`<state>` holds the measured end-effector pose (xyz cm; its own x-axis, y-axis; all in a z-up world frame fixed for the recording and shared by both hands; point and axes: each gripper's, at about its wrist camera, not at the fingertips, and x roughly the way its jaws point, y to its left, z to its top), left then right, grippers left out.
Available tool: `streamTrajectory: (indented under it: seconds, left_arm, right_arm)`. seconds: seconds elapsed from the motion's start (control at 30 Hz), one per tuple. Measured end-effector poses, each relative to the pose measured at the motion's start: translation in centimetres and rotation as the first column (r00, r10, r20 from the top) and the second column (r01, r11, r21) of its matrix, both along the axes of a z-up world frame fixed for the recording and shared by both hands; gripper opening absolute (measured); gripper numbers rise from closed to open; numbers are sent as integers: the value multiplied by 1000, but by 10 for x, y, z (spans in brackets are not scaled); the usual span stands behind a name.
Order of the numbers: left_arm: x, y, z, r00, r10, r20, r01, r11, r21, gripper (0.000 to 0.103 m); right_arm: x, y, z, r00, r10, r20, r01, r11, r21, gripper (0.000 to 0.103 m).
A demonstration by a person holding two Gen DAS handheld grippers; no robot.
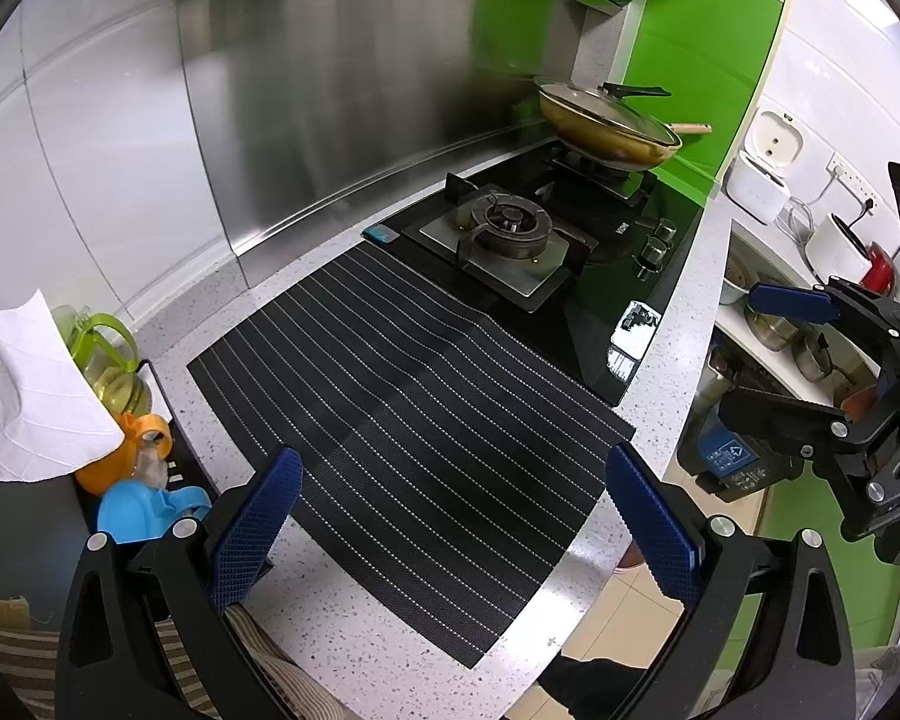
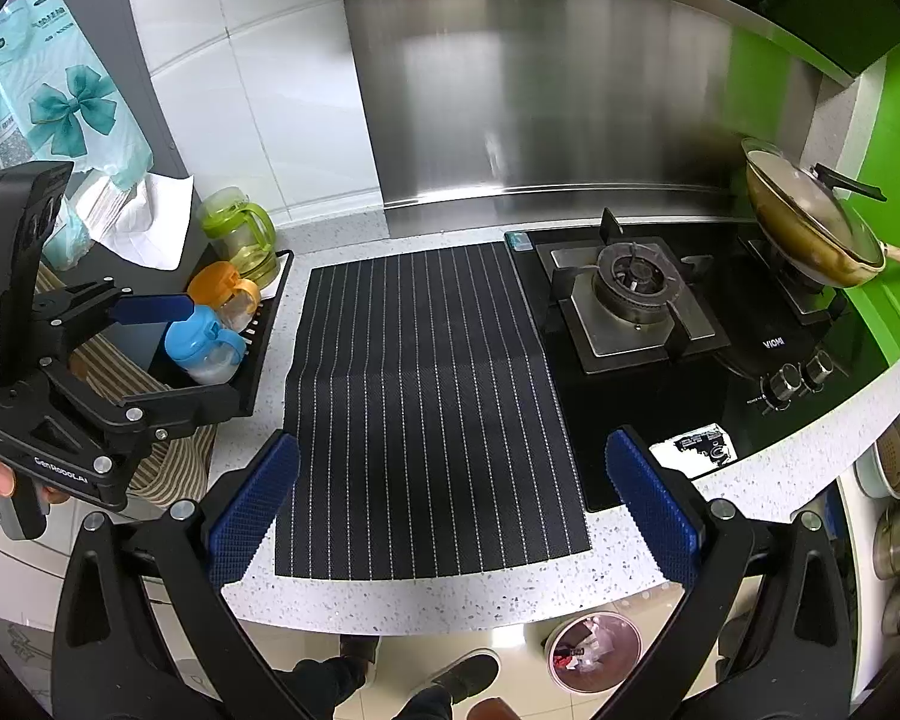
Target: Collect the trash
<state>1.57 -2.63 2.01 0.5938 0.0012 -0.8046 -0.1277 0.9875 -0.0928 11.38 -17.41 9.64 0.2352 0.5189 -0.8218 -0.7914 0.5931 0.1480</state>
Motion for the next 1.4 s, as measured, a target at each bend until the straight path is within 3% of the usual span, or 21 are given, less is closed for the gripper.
streamTrajectory:
  seconds: [1.4]
  left_arm:
    - [9, 5, -4, 999, -18, -27, 18, 1000, -22, 97]
  right_arm:
    - [1, 0, -5, 1000, -12, -8, 12, 1000, 4, 100]
